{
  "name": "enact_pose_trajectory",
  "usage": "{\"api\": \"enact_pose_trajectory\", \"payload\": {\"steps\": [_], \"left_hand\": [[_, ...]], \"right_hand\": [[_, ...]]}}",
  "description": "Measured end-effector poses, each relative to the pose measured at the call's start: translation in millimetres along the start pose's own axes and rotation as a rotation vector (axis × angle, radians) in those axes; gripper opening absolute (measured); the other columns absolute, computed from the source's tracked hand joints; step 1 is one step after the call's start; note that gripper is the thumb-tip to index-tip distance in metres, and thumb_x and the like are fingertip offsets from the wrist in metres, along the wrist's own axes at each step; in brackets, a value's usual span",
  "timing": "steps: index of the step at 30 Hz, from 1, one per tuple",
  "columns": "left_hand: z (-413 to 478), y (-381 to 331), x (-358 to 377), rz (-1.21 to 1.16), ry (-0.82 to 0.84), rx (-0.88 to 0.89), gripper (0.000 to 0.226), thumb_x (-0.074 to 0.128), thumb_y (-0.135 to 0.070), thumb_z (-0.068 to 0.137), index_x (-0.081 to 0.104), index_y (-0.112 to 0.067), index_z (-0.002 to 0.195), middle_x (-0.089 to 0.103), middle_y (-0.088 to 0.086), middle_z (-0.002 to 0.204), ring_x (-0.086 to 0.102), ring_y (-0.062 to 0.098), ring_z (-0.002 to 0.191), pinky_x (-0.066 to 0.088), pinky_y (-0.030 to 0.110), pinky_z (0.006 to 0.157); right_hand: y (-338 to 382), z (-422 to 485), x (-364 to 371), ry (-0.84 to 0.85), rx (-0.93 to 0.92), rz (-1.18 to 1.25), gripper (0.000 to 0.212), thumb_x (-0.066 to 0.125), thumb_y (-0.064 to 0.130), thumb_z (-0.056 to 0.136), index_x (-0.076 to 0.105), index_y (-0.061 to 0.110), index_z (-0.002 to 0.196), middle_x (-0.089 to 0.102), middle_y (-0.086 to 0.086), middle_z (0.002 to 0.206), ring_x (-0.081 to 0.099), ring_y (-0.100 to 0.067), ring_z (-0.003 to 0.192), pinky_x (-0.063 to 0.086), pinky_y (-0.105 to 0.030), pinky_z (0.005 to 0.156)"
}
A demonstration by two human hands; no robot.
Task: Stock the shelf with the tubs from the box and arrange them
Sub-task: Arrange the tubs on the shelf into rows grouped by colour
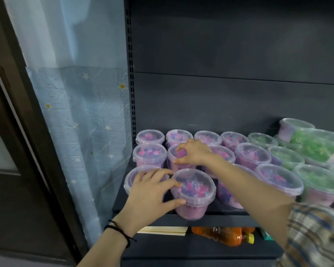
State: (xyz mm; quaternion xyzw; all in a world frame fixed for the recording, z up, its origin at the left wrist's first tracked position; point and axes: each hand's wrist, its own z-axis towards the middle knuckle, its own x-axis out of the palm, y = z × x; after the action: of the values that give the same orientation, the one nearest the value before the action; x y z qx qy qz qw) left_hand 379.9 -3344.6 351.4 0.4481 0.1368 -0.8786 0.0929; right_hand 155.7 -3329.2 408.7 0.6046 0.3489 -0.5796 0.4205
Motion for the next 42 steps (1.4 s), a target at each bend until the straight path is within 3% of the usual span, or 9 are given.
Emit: {"api": "enact_pose_trajectory", "payload": {"steps": [6,10,16,23,28,31,35,39,42], "left_hand": [[13,-3,7,0.01,0.027,-0.034,0.044,0.043,-0.076,0.077,0.062,-0.043,0.098,0.061,-0.019,0.112,0.059,0.012,0.106,0.046,0.042,0.084],[23,-2,10,-0.002,0.019,-0.053,0.045,0.046,-0.08,0.071,0.061,-0.041,0.089,0.06,-0.021,0.104,0.06,0.01,0.098,0.047,0.038,0.081],[37,-5,9,0.016,0.144,-0.093,0.065,0.034,-0.092,0.061,0.057,-0.038,0.091,0.052,-0.021,0.11,0.05,0.008,0.104,0.039,0.035,0.089],[66,34,19,0.129,-0.032,-0.128,0.052,0.044,-0.069,0.078,0.068,-0.029,0.099,0.065,-0.006,0.113,0.061,0.021,0.103,0.046,0.037,0.085],[80,50,26,0.206,0.205,-0.324,0.075,0.029,-0.076,0.068,0.056,-0.037,0.126,0.054,-0.004,0.135,0.048,0.028,0.126,0.038,0.046,0.101],[80,52,26,0.174,0.316,-0.415,0.089,0.013,-0.083,0.059,0.035,-0.048,0.138,0.031,-0.013,0.152,0.021,0.019,0.143,0.015,0.04,0.116],[80,51,22,0.132,0.329,-0.431,0.09,0.012,-0.084,0.055,0.03,-0.053,0.138,0.024,-0.02,0.153,0.014,0.013,0.144,0.008,0.035,0.115],[79,50,22,0.132,0.305,-0.418,0.089,0.013,-0.084,0.056,0.034,-0.052,0.137,0.028,-0.021,0.151,0.019,0.013,0.143,0.01,0.035,0.114],[79,51,23,0.137,0.304,-0.427,0.089,0.014,-0.085,0.055,0.034,-0.053,0.136,0.028,-0.021,0.151,0.019,0.013,0.143,0.01,0.035,0.114]], "right_hand": [[-21,0,-8,0.089,-0.079,0.256,0.034,0.063,0.049,0.087,0.068,0.032,0.116,0.054,0.002,0.116,0.05,-0.018,0.12,0.038,-0.036,0.106],[-32,0,-15,0.171,-0.079,0.415,0.022,0.061,0.032,0.093,0.072,0.02,0.106,0.061,0.02,0.099,0.054,-0.004,0.104,0.04,-0.019,0.094],[-43,38,-30,-0.027,-0.022,0.434,0.02,0.063,0.028,0.088,0.072,0.018,0.103,0.068,0.001,0.108,0.058,-0.014,0.098,0.043,-0.025,0.085],[-25,106,-10,0.05,0.103,0.125,0.057,0.056,0.054,0.084,0.052,0.023,0.132,0.047,-0.006,0.139,0.042,-0.029,0.131,0.038,-0.041,0.106],[-20,131,3,0.102,0.091,0.032,0.073,0.054,0.066,0.08,0.046,0.026,0.141,0.035,-0.007,0.148,0.027,-0.031,0.138,0.029,-0.045,0.108],[-35,140,-4,0.245,-0.091,0.159,0.062,0.065,0.05,0.084,0.049,0.028,0.14,0.042,-0.002,0.147,0.04,-0.024,0.134,0.035,-0.035,0.109],[-61,140,-26,0.516,-0.319,0.161,0.06,0.066,0.019,0.09,0.042,0.03,0.143,0.025,0.005,0.156,0.026,-0.017,0.143,0.024,-0.026,0.112],[-74,142,-35,0.562,-0.332,0.177,0.058,0.066,0.003,0.085,0.054,0.029,0.135,0.031,0.006,0.153,0.025,-0.013,0.141,0.027,-0.023,0.108],[-71,138,-25,0.461,-0.274,0.374,0.043,0.063,0.013,0.089,0.058,0.025,0.13,0.047,0.004,0.141,0.044,-0.018,0.132,0.037,-0.025,0.105]]}}
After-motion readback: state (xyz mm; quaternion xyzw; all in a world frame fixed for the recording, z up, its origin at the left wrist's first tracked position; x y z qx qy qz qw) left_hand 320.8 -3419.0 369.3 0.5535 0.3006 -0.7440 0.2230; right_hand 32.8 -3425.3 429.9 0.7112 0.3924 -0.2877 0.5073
